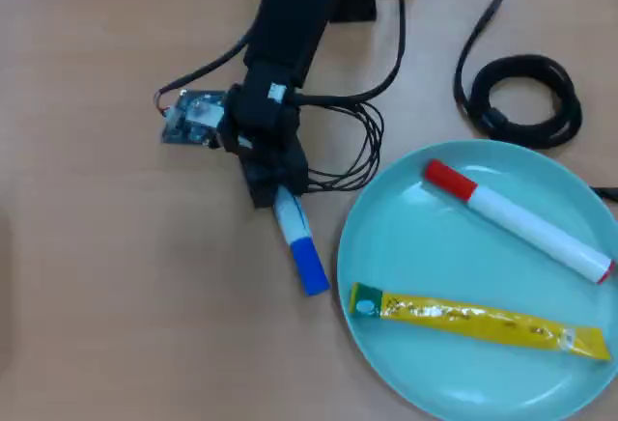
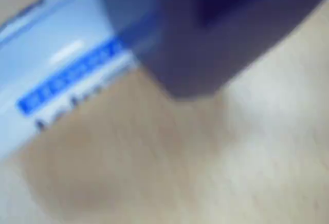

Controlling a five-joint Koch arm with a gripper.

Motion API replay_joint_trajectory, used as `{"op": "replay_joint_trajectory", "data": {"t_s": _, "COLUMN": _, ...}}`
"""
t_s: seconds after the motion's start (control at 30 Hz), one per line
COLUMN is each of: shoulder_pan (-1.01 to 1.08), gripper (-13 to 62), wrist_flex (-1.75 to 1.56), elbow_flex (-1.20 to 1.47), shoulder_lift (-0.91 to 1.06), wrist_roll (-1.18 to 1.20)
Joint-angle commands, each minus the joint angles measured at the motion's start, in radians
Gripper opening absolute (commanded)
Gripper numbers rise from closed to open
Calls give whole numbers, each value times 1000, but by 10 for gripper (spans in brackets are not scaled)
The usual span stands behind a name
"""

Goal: Pick up the blue pen, then put it in the green bowl

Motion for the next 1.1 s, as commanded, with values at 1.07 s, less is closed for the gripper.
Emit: {"op": "replay_joint_trajectory", "data": {"t_s": 1.07, "shoulder_pan": -48, "gripper": -71, "wrist_flex": 250, "elbow_flex": -244, "shoulder_lift": 356, "wrist_roll": 227}}
